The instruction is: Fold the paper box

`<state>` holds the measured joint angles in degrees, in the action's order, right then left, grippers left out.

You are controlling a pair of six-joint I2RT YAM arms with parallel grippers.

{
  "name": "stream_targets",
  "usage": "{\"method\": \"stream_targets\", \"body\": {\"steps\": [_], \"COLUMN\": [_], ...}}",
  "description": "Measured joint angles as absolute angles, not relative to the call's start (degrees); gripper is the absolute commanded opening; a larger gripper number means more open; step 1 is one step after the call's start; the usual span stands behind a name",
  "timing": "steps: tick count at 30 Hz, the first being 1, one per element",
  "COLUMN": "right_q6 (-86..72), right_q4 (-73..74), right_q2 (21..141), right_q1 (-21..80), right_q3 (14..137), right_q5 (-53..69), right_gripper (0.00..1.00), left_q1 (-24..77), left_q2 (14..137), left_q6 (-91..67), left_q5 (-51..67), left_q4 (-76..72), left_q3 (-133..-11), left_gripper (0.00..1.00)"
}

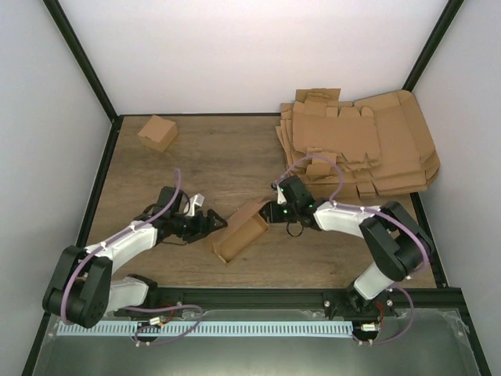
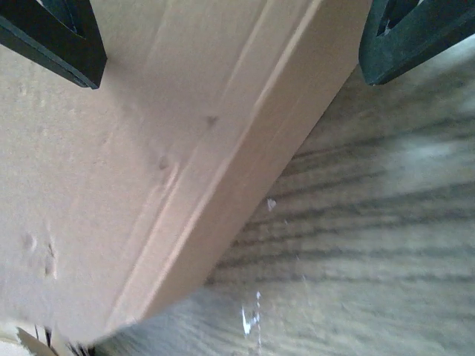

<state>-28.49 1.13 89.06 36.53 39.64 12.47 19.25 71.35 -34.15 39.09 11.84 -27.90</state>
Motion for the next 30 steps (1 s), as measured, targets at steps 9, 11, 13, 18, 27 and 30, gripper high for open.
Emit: {"method": "stream_targets", "body": {"steps": [9,11,13,18,27,30], "right_q6": [-27.0,-26.8,-26.7,-26.7,-29.0,-31.3], "right_q4": [-0.4,-0.4,-0.4,0.2,3.4,5.1], "right_q2": [98.3,99.6,99.8,97.8,86.3,82.5], "right_q1": [36.5,36.4,36.2,33.7,32.1,32.1], "right_q3": [50.3,51.7,51.9,50.7,41.7,38.0], "right_q5": [14.6,14.7,14.8,14.5,11.7,11.2], "right_gripper": [0.49,0.49,0.49,0.50,0.36,0.12], "left_q1": [21.1,21.2,21.2,18.7,15.6,15.9], "left_q2": [65.5,64.8,64.4,65.5,78.3,83.4], "left_q6": [-41.4,-41.6,-41.5,-41.5,-36.9,-33.8], "left_q5": [40.2,39.5,37.6,34.7,32.1,31.2], "left_q4": [11.0,11.5,12.4,13.0,11.5,11.8], "left_q3": [-26.4,-26.3,-26.4,-28.8,-40.7,-42.5], "left_gripper": [1.00,1.00,1.00,0.93,0.27,0.05]}}
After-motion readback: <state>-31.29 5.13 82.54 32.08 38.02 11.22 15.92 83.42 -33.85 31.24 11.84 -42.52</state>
